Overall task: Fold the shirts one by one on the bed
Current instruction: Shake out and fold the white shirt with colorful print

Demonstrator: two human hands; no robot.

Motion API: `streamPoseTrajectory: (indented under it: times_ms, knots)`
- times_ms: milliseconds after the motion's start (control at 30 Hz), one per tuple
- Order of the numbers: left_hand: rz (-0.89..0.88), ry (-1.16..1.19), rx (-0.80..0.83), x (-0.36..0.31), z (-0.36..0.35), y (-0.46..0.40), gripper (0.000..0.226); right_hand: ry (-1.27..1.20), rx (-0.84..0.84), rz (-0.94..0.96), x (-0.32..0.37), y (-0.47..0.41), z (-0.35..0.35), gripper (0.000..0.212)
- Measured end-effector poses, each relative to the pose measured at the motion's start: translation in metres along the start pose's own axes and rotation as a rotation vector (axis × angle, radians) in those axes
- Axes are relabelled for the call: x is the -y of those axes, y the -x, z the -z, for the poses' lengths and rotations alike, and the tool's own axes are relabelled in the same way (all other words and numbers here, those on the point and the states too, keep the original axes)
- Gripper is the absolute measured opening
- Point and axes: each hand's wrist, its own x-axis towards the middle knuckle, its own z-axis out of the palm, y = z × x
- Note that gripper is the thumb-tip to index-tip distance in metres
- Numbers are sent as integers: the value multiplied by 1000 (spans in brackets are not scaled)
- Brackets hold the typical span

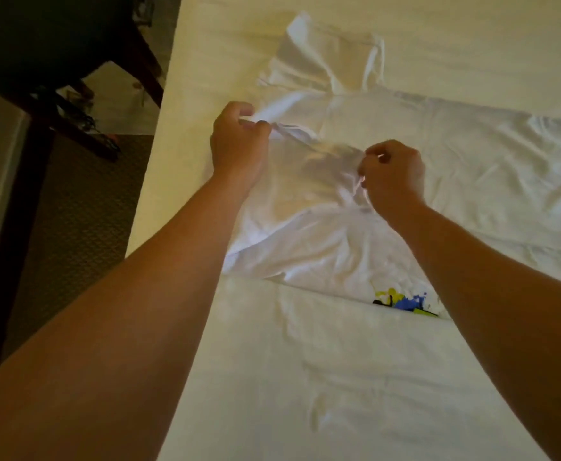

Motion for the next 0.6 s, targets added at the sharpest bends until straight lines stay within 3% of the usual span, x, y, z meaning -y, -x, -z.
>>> streamPoseTrajectory:
  times_ms: [67, 233, 300, 433, 600]
  knots:
    - [28, -39, -45, 8, 1, 10, 34, -31, -55, -44, 0, -3, -3, 27]
    - [32, -447, 7, 52, 18, 43, 40, 224, -22, 225, -13, 11, -22, 32]
    - [22, -570, 53, 63, 28, 50, 41, 350, 27, 237, -10, 5, -27, 39]
    - [18, -621, 85, 77, 46, 66, 30, 670, 99, 221, 4, -6, -32, 44]
    - [-50, -629, 1, 92, 70, 86, 32, 554, 280, 495, 48, -6, -62, 48]
